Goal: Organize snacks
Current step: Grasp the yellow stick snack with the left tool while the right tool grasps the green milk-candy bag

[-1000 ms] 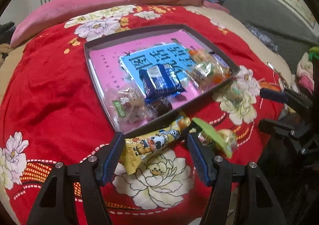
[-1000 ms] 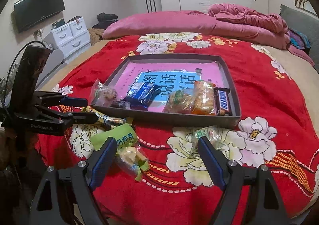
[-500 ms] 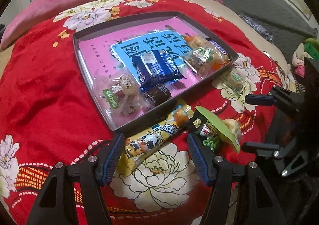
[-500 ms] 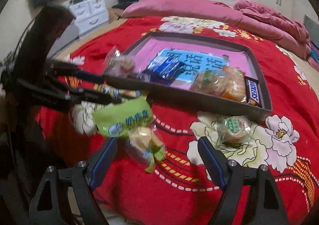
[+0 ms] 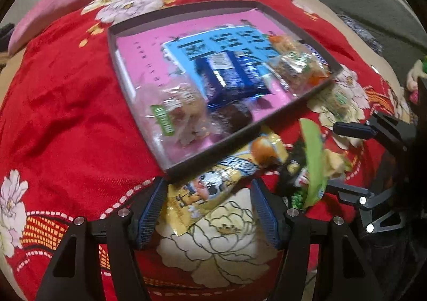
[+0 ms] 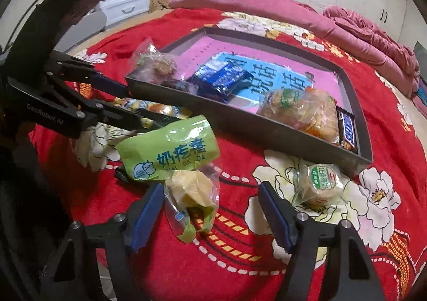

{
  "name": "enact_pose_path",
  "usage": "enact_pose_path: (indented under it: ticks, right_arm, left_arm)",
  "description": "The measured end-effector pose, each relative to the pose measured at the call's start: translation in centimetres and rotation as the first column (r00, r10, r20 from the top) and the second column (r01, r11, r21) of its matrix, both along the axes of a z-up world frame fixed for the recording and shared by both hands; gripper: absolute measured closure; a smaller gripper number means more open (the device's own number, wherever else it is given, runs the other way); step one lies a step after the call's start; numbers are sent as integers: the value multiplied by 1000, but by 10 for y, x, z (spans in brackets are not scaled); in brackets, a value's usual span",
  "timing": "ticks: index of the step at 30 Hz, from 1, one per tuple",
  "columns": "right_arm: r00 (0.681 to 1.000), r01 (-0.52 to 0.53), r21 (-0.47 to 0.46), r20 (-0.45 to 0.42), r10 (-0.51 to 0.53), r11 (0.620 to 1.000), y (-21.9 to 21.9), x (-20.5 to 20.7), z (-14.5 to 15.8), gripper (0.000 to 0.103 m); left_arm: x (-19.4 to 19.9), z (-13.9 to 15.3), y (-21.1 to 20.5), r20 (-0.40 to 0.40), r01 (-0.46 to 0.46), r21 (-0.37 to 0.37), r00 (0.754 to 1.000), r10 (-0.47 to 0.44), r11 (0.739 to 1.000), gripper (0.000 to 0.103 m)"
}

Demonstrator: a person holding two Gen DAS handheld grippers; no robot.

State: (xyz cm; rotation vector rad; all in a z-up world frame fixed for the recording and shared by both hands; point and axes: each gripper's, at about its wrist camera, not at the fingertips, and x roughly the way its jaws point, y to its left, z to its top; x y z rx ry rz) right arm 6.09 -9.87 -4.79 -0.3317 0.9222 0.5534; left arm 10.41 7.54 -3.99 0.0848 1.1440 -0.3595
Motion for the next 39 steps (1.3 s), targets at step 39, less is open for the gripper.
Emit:
enact_pose_path:
  ticks: [39]
  right_arm:
    - [995,87,108,-48,-82,990,-16,26,-6,47]
  left_arm:
    - [-8,11,-18,53,123,9,991,-123,992,50]
